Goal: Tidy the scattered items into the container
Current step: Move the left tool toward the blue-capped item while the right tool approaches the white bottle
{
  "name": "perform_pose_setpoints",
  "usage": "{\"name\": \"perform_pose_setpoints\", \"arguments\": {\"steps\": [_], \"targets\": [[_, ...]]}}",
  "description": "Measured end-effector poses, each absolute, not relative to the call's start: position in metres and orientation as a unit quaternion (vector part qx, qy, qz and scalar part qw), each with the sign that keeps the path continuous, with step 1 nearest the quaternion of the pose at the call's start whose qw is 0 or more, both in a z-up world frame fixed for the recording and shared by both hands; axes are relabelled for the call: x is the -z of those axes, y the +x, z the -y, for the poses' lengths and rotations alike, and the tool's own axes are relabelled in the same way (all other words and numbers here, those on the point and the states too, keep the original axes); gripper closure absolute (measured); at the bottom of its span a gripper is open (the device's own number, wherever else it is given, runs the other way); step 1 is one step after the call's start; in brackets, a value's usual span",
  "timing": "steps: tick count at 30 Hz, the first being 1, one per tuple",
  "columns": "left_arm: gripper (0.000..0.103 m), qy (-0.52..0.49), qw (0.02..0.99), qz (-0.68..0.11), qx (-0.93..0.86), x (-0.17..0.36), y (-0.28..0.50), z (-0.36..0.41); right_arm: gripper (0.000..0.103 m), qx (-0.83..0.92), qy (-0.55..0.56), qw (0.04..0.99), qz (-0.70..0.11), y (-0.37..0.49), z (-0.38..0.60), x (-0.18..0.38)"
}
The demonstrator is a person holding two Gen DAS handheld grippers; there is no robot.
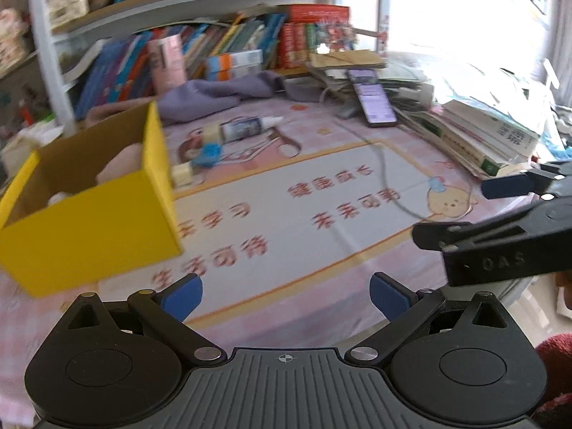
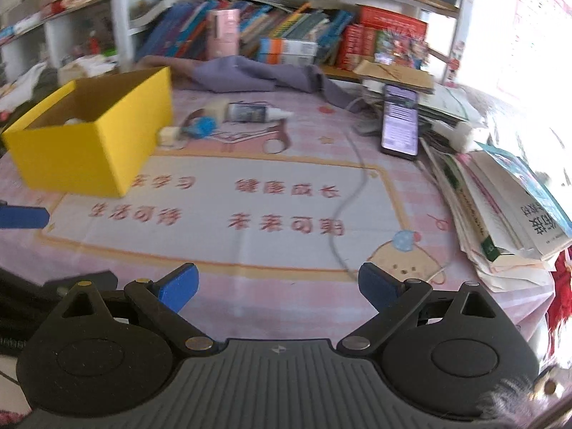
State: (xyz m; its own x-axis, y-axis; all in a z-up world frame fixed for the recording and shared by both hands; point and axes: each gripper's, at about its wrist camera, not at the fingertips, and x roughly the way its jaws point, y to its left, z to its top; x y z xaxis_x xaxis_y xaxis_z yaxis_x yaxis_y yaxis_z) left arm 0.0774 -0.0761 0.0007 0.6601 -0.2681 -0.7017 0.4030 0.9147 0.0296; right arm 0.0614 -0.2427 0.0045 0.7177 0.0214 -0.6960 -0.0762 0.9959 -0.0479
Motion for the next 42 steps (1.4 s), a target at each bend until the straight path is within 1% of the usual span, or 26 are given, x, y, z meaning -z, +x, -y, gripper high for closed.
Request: {"name": "perform_pose_setpoints", "arguments": {"steps": [5, 8, 17, 27, 34, 35, 37, 39, 42], "targets": [[0.0, 0.09, 0.907, -0.362, 0.193, 0.001, 0.101, 0.091, 0.006, -0.029, -0.026, 0.931, -0.363, 0.086, 0.257, -0.007], [0.0, 0.082, 0.908, -0.363, 0.191, 0.002, 0.119, 0.097, 0.008, -0.04, -0.02, 0.935, -0.353, 0.105, 0.263, -0.01], [0.0, 0.065, 0.92, -0.36, 0.139, -0.005, 0.176, 0.122, 0.009, -0.09, -0.022, 0.937, -0.336, 0.18, 0.29, -0.021], [0.0, 0.081, 0.924, -0.364, 0.082, -0.007, 0.235, 0.148, 0.01, -0.173, -0.025, 0.928, -0.329, 0.262, 0.311, -0.02], [0.001, 0.053, 0.929, -0.362, 0.052, -0.005, 0.279, 0.151, 0.024, -0.227, -0.033, 0.921, -0.314, 0.328, 0.313, -0.018], [0.001, 0.052, 0.93, -0.362, 0.043, -0.004, 0.287, 0.15, 0.028, -0.235, -0.033, 0.921, -0.309, 0.336, 0.313, -0.018], [0.005, 0.053, 0.93, -0.363, 0.029, -0.001, 0.297, 0.151, 0.032, -0.251, -0.036, 0.918, -0.305, 0.355, 0.309, -0.016], [0.01, 0.061, 0.927, -0.369, 0.017, 0.004, 0.31, 0.151, 0.038, -0.266, -0.044, 0.914, -0.304, 0.372, 0.304, -0.013], [0.022, 0.079, 0.92, -0.383, 0.01, 0.014, 0.328, 0.153, 0.042, -0.289, -0.066, 0.903, -0.312, 0.397, 0.292, -0.003]]}}
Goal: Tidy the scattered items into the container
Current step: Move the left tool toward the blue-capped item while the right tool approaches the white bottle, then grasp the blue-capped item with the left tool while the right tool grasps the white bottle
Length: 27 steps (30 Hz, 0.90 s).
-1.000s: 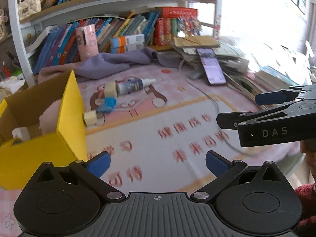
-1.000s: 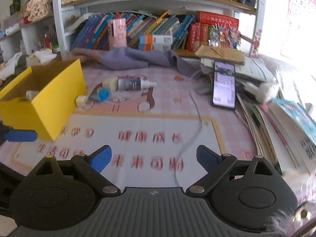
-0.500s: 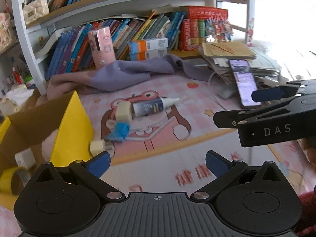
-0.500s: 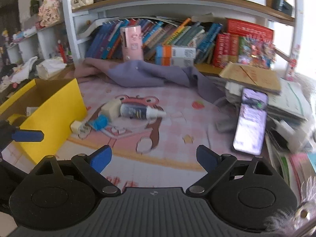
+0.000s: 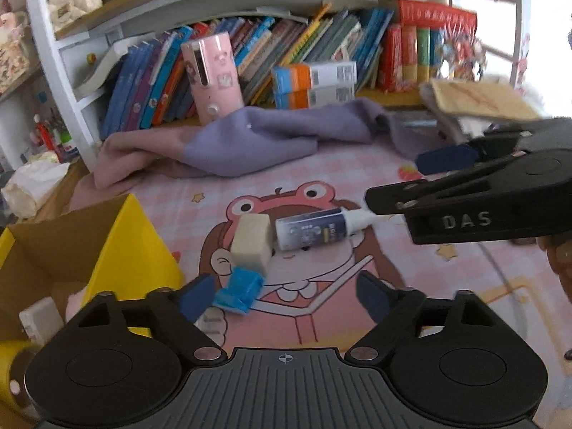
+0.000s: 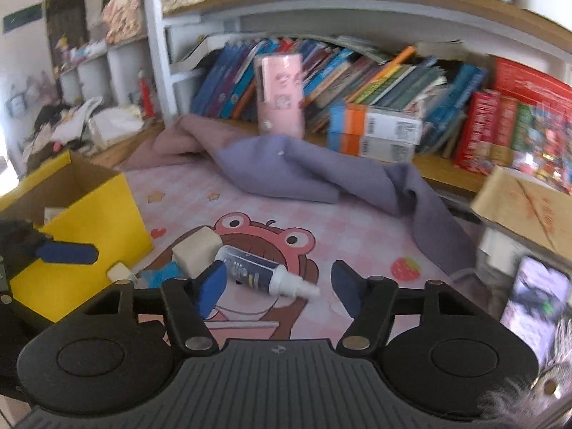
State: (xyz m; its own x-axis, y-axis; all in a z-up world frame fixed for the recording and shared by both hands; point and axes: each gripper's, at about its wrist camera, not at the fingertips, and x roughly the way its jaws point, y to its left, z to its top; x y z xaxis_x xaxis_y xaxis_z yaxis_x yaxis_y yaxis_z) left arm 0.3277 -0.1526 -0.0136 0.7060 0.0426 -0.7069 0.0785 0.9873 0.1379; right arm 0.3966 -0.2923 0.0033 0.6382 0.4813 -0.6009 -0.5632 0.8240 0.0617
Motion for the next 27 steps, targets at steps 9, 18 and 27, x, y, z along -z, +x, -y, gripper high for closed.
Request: {"name": "perform_pose_setpoints", "arguments": {"steps": [9, 18, 27], "targets": [[0.041, 0.082, 0.896, -0.437, -0.014, 0.045, 0.372, 0.137, 0.042, -0.362, -0.167, 0.847, -0.351, 0.447, 0.251, 0.036], [0.041, 0.057, 0.879, -0.472, -0.039, 0.065, 0.396, 0.12, 0.048, -0.417, -0.191, 0.81, -0.365, 0.477, 0.23, 0.052], [0.057, 0.044, 0.876, -0.479, -0.027, 0.062, 0.39, 0.124, 0.067, -0.436, -0.19, 0.786, -0.395, 0.487, 0.231, 0.067]]}}
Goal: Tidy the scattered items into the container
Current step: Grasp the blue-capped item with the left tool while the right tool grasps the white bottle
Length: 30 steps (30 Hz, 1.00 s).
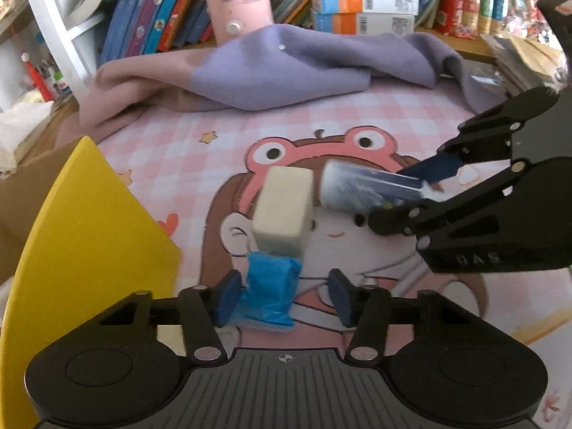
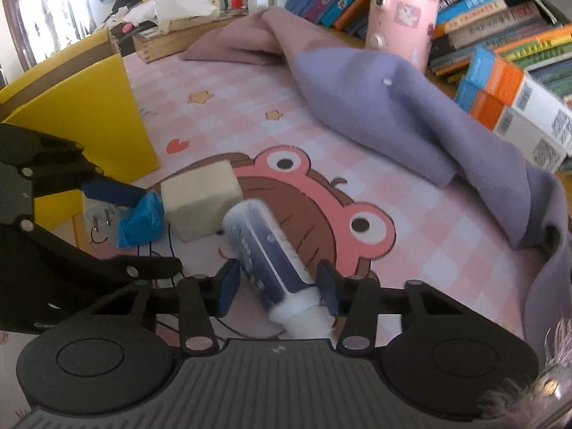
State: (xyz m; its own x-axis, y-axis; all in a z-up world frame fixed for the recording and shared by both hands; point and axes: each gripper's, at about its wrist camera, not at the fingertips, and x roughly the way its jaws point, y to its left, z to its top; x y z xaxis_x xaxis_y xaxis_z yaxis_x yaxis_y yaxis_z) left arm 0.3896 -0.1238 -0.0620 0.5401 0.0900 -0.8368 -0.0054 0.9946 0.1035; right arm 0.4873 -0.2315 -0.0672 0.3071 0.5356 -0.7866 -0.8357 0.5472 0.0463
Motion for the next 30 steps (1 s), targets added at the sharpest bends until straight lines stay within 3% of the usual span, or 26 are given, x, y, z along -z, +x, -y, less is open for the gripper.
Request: {"name": "perform_pose_setpoints", "arguments": {"steps": [2, 6, 9, 12, 17, 19, 20, 21, 22, 30], "targets": [[0.066, 0.032, 0.874, -0.484, -0.002, 0.058, 0.386, 0.127, 0.072, -0.431, -0.182, 0.786, -0.404, 0.484, 0.238, 0.066], [0.066, 0.037, 0.873, -0.486, 0.023, 0.057, 0.38, 0.137, 0.072, -0.424, -0.174, 0.785, -0.418, 0.472, 0.253, 0.064], [0.063, 0.056, 0.871, -0.489, 0.013, 0.062, 0.384, 0.141, 0.071, -0.422, -0.164, 0.789, -0.416, 0.469, 0.256, 0.065], [0.047, 0.078, 0.868, -0.489, 0.023, 0.064, 0.383, 0.144, 0.064, -0.417, -0.159, 0.795, -0.41, 0.474, 0.251, 0.066], [0.044, 0.073, 0.872, -0.484, 0.023, 0.065, 0.38, 0.14, 0.057, -0.415, -0.179, 0.799, -0.396, 0.477, 0.236, 0.07], [0.049, 0.057, 0.872, -0.485, 0.022, 0.065, 0.38, 0.137, 0.058, -0.413, -0.183, 0.801, -0.394, 0.477, 0.235, 0.071], [0.053, 0.044, 0.872, -0.487, 0.025, 0.065, 0.38, 0.135, 0.063, -0.41, -0.181, 0.802, -0.394, 0.476, 0.236, 0.071], [0.064, 0.033, 0.872, -0.488, 0.031, 0.065, 0.379, 0.135, 0.072, -0.409, -0.177, 0.803, -0.395, 0.476, 0.237, 0.07], [0.071, 0.028, 0.872, -0.487, 0.034, 0.065, 0.379, 0.135, 0.072, -0.406, -0.174, 0.805, -0.397, 0.475, 0.238, 0.07], [0.073, 0.032, 0.887, -0.459, 0.045, 0.038, 0.361, 0.143, 0.073, -0.361, -0.112, 0.832, -0.407, 0.462, 0.262, 0.052]]}}
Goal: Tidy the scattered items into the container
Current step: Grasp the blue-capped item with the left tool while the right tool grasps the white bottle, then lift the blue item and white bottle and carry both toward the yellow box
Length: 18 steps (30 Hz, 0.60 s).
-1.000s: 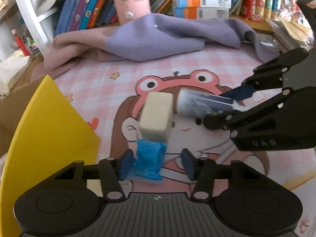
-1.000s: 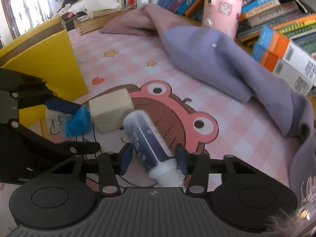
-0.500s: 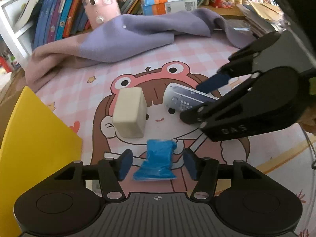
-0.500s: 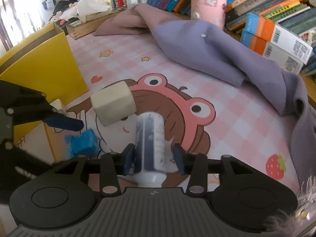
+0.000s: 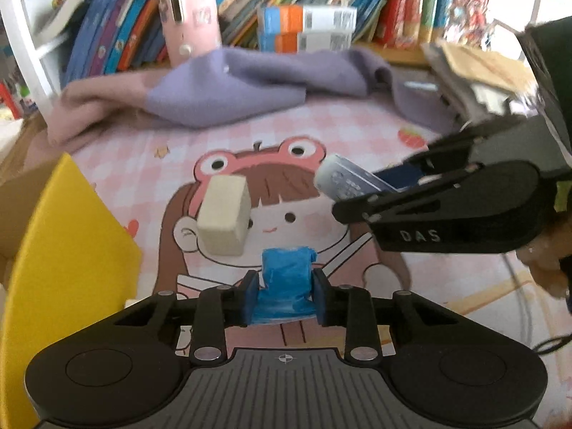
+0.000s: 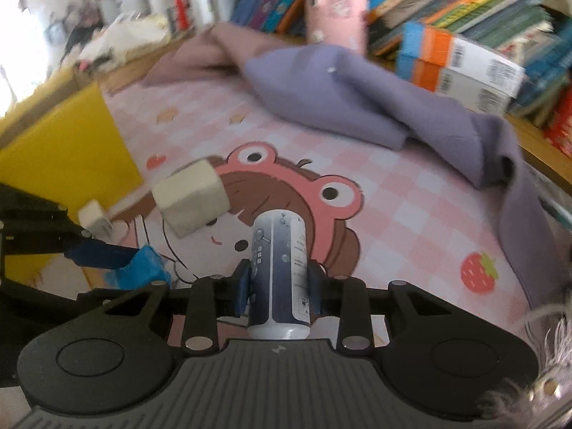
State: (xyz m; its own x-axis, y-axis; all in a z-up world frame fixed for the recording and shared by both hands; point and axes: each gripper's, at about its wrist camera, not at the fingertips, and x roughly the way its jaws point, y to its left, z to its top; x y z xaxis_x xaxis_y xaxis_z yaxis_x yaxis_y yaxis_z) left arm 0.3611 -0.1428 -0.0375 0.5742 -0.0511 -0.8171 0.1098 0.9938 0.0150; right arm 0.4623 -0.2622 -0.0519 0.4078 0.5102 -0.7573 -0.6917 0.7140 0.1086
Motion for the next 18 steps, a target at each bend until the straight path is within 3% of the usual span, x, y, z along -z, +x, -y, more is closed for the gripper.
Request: {"name": "perform_pose_setpoints", "arguments": {"steps": [18], "targets": [[0.074, 0.005, 0.909, -0.407, 0.089, -0.024, 0.289, 0.149, 0.073, -0.352, -0.046, 0.849, -0.392, 0.365, 0.299, 0.003]]}}
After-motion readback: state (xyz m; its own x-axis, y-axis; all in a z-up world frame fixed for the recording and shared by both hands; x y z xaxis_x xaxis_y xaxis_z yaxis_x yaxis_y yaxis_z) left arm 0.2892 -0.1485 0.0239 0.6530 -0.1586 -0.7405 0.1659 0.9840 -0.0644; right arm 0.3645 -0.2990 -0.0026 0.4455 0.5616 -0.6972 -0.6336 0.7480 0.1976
